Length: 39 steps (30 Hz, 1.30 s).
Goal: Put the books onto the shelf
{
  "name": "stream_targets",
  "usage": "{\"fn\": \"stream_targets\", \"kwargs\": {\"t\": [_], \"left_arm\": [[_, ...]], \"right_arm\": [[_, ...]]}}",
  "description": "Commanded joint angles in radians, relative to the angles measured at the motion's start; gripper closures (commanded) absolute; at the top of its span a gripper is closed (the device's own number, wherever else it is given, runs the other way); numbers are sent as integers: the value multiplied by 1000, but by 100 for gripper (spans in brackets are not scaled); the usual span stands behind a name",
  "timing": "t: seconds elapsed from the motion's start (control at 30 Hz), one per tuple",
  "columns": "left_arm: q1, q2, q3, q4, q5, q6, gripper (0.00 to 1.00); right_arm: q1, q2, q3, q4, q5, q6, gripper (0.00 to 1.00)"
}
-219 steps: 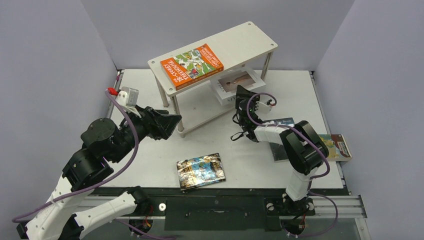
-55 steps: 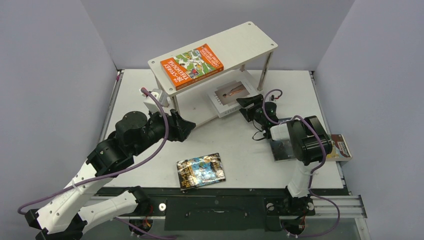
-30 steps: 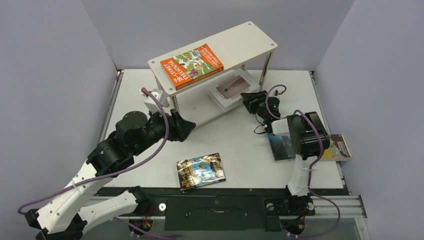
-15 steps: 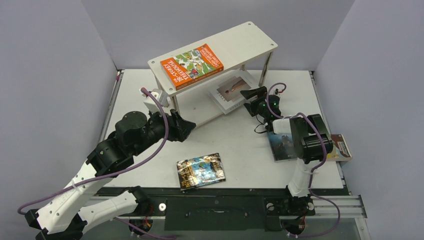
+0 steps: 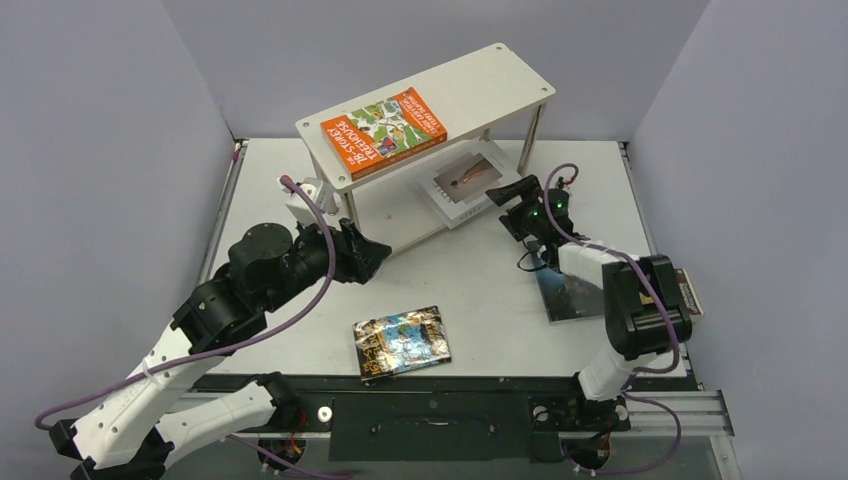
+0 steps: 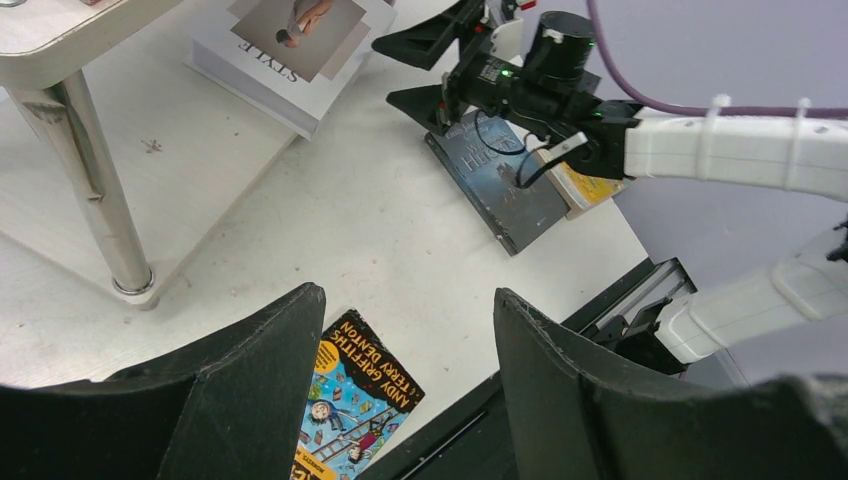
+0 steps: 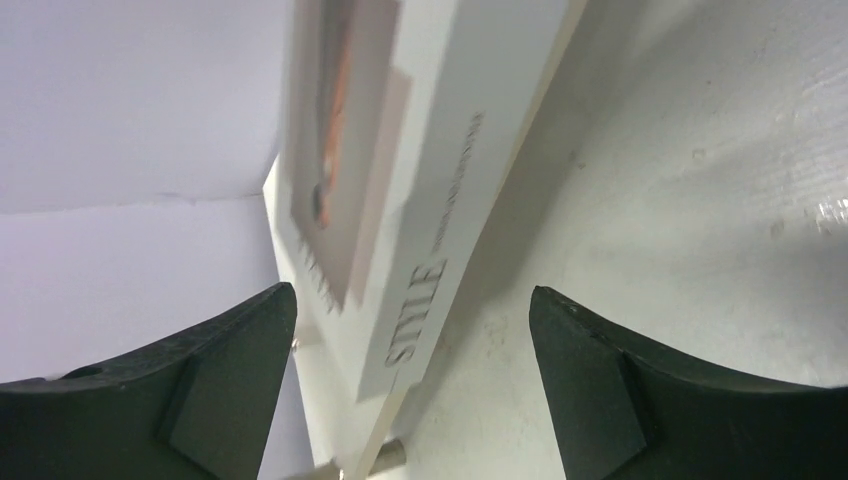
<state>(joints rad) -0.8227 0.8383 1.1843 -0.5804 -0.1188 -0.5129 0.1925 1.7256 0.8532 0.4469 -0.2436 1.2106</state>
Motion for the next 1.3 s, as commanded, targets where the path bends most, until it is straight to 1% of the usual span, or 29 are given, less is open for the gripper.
{"fn": "stream_targets", "kwargs": {"t": [0.0,0.03,0.07,0.1,0.17,0.2,0.23,0.27,0.3,0.33,0.37,0.4,0.43,0.47,0.5,0.53,0.57,0.63,0.73,0.93,1.13,1.27], "left_arm": [[4,-25,41,35,-2,2,40],[4,-26,40,34,-3,3,40],[5,-27,41,33,-3,3,40],[4,-26,41,32,-2,4,40],[5,-27,39,33,-6,5,39],[5,-27,39,32,-11,6,39],[4,-27,38,32,-15,7,39],[4,-26,38,32,-17,8,39],[4,-25,38,32,-17,10,39],[4,-24,39,31,-17,10,39],[5,-23,40,31,-15,10,39],[4,-22,44,31,-15,11,39],[4,-22,44,31,-14,11,39],[5,-22,46,29,-14,11,39],[5,-22,46,28,-16,11,39],[5,-23,46,27,-17,11,39],[5,-24,45,28,-20,10,39],[5,-27,44,23,-22,9,39],[4,-32,42,18,-24,6,39],[5,-40,38,15,-31,1,39],[5,-47,34,13,-37,-2,39],[5,-48,33,17,-36,-3,39]], "right_arm": [[-27,-236,-51,-66,33,-153,18],[-38,-300,-53,-133,54,-179,18],[-46,-329,-58,-200,69,-228,18],[-65,-387,-64,-224,92,-246,18],[-113,-470,-96,-261,105,-271,22],[-130,-486,-123,-268,105,-269,27],[-160,-514,-135,-269,101,-268,31],[-169,-526,-152,-274,99,-268,41],[-178,-538,-157,-279,100,-274,46],[-176,-539,-162,-283,96,-276,54],[-161,-534,-165,-280,94,-275,61],[-146,-528,-168,-272,95,-273,65],[-108,-514,-168,-268,99,-273,72],[-81,-505,-163,-262,115,-274,75],[-24,-480,-158,-260,127,-274,83],[30,-447,-147,-249,145,-272,85],[52,-426,-143,-236,149,-259,90],[103,-366,-136,-180,144,-223,98],[172,-276,-113,-115,152,-196,100],[266,-114,-3,-90,118,-184,100],[329,-38,75,-96,116,-194,100],[358,-4,150,-158,163,-233,100]]}}
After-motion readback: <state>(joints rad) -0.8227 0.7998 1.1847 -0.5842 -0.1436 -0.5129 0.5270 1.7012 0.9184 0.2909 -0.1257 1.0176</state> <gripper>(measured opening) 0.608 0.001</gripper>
